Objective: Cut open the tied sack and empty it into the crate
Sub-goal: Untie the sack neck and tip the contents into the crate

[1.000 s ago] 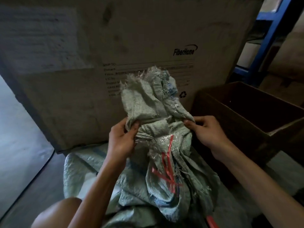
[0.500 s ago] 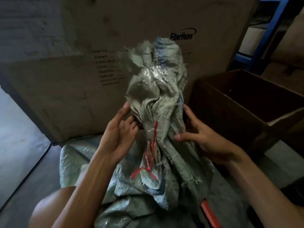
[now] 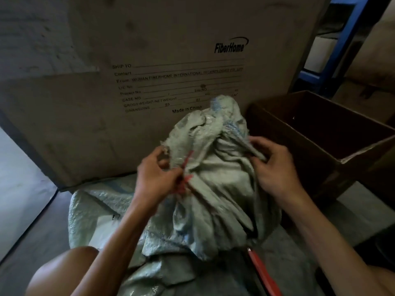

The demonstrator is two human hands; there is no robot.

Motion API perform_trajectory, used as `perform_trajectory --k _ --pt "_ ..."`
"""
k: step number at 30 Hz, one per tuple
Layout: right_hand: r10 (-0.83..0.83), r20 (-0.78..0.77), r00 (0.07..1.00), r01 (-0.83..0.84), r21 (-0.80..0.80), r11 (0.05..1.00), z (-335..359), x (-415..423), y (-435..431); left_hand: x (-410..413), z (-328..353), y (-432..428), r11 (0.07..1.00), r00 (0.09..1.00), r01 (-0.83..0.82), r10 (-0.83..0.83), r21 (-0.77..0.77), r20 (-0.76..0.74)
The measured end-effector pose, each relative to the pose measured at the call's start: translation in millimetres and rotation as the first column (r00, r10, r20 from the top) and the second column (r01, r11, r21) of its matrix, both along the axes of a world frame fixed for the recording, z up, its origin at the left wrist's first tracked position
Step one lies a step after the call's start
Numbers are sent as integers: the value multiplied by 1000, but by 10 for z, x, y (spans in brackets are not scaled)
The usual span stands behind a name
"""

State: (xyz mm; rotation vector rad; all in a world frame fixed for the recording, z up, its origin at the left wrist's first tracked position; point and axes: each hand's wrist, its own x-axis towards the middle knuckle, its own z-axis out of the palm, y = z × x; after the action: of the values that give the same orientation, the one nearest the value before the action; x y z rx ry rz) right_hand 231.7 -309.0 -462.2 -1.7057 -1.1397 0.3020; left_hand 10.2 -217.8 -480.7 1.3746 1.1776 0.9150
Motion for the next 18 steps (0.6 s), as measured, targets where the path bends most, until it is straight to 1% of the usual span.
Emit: perform_trajectory --k 1,3,5,6,7,8,10,11,13,15,16,17,18 --pt "-41 -30 999 42 20 999 62 114 -32 -89 1 95 997 997 -72 73 16 -8" --pt "-57 -165 985 63 29 998 171 261 -114 -236 45 205 988 987 -148 150 -40 51" --pt "-13 -204 979 10 -17 1000 214 252 -184 -268 83 184 995 993 -84 88 -47 84" --pt "10 -235 972 -26 -62 998 227 214 -207 -247 94 147 999 995 -17 21 -45 93" --pt "36 -301 953 -74 -114 991 234 165 -220 -219 97 114 996 991 60 -51 -70 121" --pt "54 -413 909 -130 -158 979 256 110 -232 -184 89 79 984 976 143 -123 -105 178" --pt "70 -662 747 -266 -200 943 307 25 -250 -130 27 41 945 930 295 -250 -139 271" --pt "70 -741 668 -327 -207 922 328 -10 -255 -112 9 26 921 909 359 -309 -148 281" --pt "36 -819 573 -370 -219 903 286 -48 -231 -46 13 4 861 869 474 -426 -182 251" --pt "-26 -841 541 -300 -222 928 183 -81 -172 6 54 -46 837 876 483 -457 -259 158" --pt "-50 -818 573 -226 -216 950 126 -93 -141 23 108 -85 865 898 431 -440 -259 26" --pt "-57 -771 634 -154 -198 968 78 -107 -111 30 114 -115 917 901 352 -387 -189 -198" --pt "-43 -704 709 -110 -171 979 40 -127 -92 21 94 -138 963 858 261 -259 -58 -444"
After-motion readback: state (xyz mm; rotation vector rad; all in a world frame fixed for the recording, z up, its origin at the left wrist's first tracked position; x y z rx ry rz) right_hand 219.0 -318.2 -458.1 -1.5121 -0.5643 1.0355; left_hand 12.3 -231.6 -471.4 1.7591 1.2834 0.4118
